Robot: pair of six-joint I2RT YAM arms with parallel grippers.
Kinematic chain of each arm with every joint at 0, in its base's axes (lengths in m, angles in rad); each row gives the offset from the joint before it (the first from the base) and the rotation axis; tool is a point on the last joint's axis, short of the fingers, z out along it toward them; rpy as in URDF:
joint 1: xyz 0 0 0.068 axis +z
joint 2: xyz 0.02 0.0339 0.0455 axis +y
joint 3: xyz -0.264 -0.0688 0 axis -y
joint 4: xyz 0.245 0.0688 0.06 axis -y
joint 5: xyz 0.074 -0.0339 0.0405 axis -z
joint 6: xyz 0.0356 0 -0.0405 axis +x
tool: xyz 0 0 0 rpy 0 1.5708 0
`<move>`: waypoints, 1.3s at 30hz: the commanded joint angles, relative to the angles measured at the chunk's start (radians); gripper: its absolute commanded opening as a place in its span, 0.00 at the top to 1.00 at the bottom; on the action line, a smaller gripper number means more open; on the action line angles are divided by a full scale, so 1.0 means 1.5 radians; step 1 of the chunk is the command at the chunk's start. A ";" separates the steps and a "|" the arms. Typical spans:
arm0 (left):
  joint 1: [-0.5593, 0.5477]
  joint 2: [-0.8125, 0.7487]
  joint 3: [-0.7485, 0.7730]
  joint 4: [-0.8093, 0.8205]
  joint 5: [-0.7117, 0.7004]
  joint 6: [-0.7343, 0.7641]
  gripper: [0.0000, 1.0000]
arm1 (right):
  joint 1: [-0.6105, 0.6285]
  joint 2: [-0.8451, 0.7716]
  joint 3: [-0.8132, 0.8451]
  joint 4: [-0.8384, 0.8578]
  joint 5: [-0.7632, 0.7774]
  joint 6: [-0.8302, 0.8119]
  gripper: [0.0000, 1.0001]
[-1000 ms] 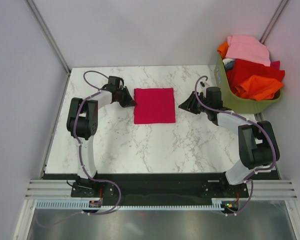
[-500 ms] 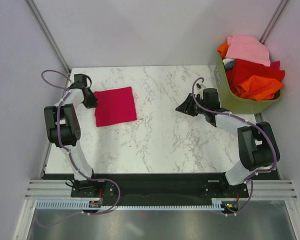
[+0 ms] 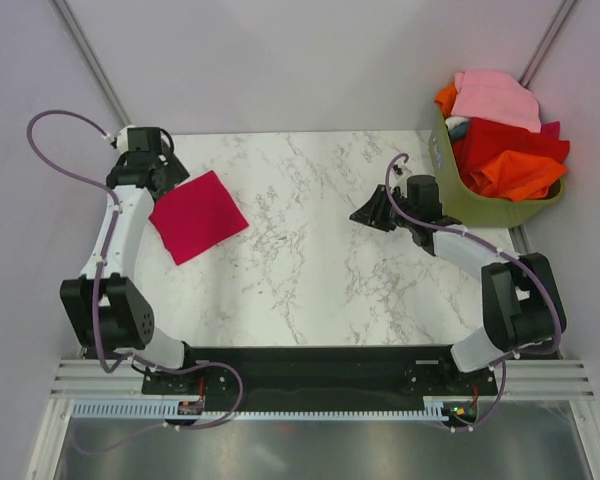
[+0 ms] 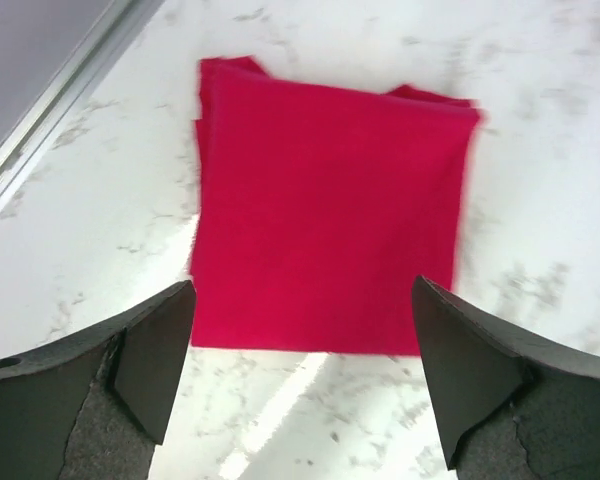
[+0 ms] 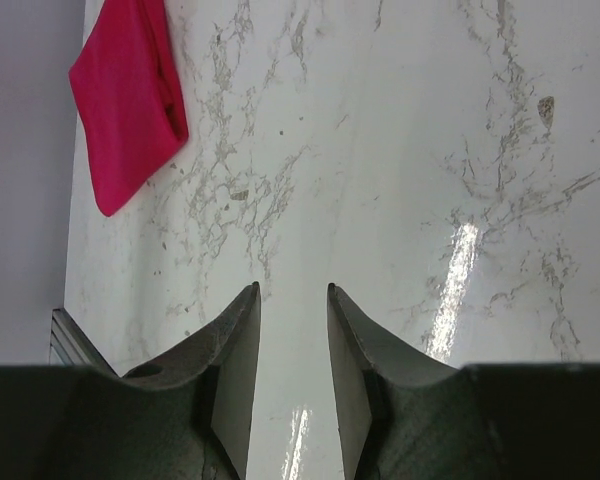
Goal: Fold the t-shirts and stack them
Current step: Reset both grippers
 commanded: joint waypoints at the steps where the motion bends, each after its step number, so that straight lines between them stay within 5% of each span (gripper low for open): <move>1: -0.061 -0.099 0.021 0.002 0.064 -0.005 0.05 | 0.005 -0.053 0.003 -0.008 0.006 -0.023 0.59; 11: -0.227 -0.297 -0.115 0.066 0.174 0.003 0.04 | 0.006 -0.308 -0.052 -0.131 0.118 -0.071 0.50; 17: -0.291 -0.469 -0.315 0.167 0.239 -0.024 0.00 | 0.006 -0.500 -0.146 -0.193 0.232 -0.063 0.30; 18: -0.292 -0.488 -0.342 0.180 0.246 -0.034 0.00 | 0.006 -0.525 -0.161 -0.201 0.245 -0.061 0.21; 26: -0.298 -0.632 -0.588 0.253 0.295 -0.048 0.00 | 0.006 -0.735 -0.314 -0.240 0.338 -0.068 0.02; 32: -0.298 -0.710 -0.745 0.334 0.302 -0.028 0.01 | 0.006 -0.752 -0.356 -0.245 0.416 -0.035 0.02; 39: -0.298 -0.727 -0.800 0.391 0.310 -0.014 0.00 | 0.005 -0.739 -0.434 -0.158 0.399 -0.006 0.02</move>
